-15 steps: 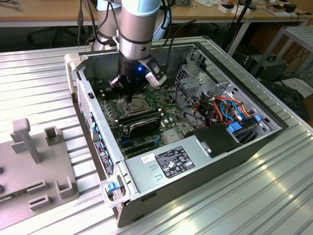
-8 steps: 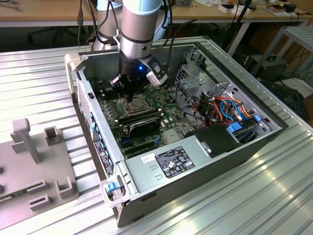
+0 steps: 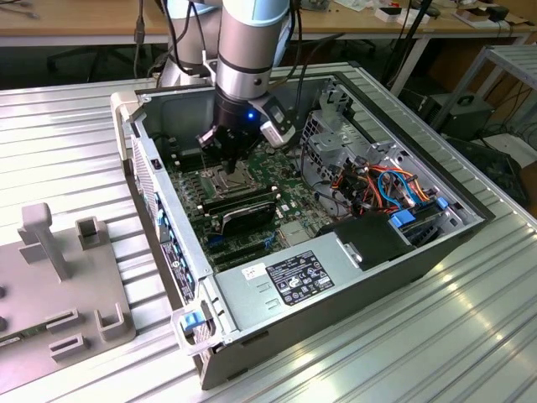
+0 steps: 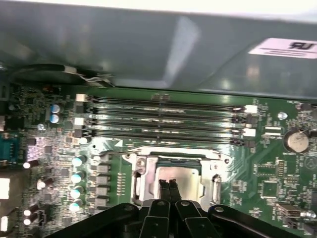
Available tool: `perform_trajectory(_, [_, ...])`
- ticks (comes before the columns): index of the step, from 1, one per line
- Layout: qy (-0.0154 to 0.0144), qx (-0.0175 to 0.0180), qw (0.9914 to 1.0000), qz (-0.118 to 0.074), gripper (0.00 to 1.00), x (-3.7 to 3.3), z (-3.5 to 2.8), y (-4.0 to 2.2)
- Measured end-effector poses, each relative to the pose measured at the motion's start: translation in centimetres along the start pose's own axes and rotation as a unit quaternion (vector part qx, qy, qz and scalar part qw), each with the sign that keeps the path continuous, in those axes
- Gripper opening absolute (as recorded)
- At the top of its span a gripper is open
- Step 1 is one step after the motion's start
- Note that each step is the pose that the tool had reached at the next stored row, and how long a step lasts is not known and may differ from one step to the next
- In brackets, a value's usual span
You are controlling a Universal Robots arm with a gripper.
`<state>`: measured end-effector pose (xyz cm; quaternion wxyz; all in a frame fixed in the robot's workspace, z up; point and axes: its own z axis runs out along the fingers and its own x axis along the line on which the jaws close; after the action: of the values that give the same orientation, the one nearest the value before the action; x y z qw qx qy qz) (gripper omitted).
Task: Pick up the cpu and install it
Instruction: 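Close the cpu cover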
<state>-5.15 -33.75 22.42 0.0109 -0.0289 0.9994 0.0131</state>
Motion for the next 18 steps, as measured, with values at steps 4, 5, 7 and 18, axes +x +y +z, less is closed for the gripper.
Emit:
perform_trajectory(4, [0.0000,0.0000,1.00000,0.000,0.11,-0.13,0.00,-0.01])
perform_trajectory(5, [0.0000,0.0000,1.00000,0.000,0.11,-0.13,0.00,-0.01])
perform_trajectory(7, [0.0000,0.0000,1.00000,0.000,0.11,-0.17,0.00,-0.01])
perform_trajectory(18, [0.0000,0.0000,1.00000,0.000,0.11,-0.79,-0.40,-0.03])
